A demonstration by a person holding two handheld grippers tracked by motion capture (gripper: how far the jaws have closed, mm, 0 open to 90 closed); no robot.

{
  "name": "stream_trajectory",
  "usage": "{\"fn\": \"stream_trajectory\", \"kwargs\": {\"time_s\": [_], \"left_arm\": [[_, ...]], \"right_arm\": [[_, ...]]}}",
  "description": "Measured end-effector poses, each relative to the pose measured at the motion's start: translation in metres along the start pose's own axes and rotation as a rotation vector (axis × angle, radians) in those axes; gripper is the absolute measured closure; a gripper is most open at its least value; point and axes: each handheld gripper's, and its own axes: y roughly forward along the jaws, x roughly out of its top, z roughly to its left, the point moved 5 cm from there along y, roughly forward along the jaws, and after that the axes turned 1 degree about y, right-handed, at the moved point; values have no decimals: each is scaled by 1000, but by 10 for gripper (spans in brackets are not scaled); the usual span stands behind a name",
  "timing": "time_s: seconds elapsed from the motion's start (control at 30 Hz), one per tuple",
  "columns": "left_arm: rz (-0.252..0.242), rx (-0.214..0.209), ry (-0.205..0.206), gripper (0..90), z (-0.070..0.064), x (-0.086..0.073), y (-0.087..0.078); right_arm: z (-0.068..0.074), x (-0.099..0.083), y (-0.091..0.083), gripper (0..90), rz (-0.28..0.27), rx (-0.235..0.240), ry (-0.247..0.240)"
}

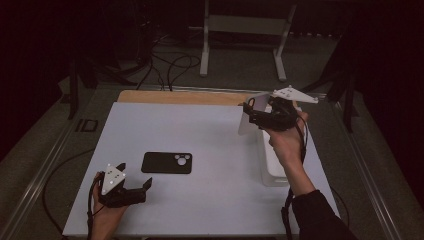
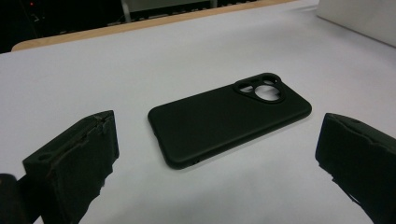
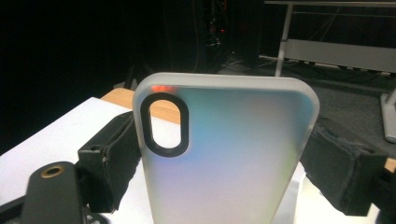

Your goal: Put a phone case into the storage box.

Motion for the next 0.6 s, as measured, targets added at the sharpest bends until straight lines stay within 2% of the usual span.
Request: {"fn": "stream_trajectory", "kwargs": {"time_s": [0.6], "left_arm": [[-2, 0, -4, 0, 0, 0, 0]], "right_arm": [[-21, 10, 14, 169, 22, -70, -26]]}}
